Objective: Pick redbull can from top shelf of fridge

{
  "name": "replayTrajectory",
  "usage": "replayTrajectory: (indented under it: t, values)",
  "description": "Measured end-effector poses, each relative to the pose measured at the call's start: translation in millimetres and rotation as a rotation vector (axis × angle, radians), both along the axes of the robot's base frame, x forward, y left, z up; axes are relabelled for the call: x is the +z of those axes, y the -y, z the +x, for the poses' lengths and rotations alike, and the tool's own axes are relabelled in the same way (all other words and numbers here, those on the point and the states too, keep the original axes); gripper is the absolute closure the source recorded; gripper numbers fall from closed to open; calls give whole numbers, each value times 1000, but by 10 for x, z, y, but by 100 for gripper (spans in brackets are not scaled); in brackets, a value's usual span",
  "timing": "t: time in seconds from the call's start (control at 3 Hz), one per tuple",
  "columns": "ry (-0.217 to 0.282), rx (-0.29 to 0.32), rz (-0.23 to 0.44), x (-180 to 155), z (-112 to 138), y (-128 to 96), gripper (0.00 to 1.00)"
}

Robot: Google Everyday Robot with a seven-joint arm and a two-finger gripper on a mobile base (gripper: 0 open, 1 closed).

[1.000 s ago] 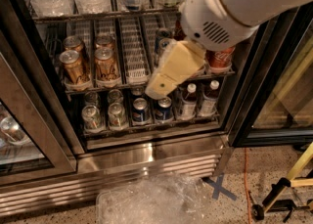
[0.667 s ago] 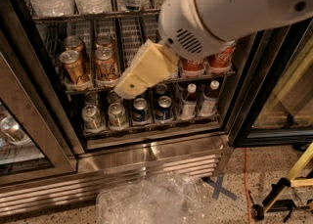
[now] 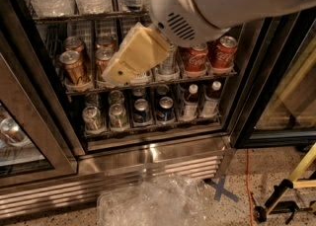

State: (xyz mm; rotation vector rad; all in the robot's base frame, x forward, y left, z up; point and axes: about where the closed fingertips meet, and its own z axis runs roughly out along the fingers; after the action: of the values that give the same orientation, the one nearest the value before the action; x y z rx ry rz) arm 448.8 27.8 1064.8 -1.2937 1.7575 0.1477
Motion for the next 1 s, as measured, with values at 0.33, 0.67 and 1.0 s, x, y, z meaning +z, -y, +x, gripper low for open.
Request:
replayTrajectory:
  t: [0.33, 0.67, 1.0]
  values:
    - [1, 0, 2, 2, -1, -5, 0]
    - [3, -12, 79, -55, 54, -148, 0]
    - [-84, -42, 246, -450, 86, -525, 0]
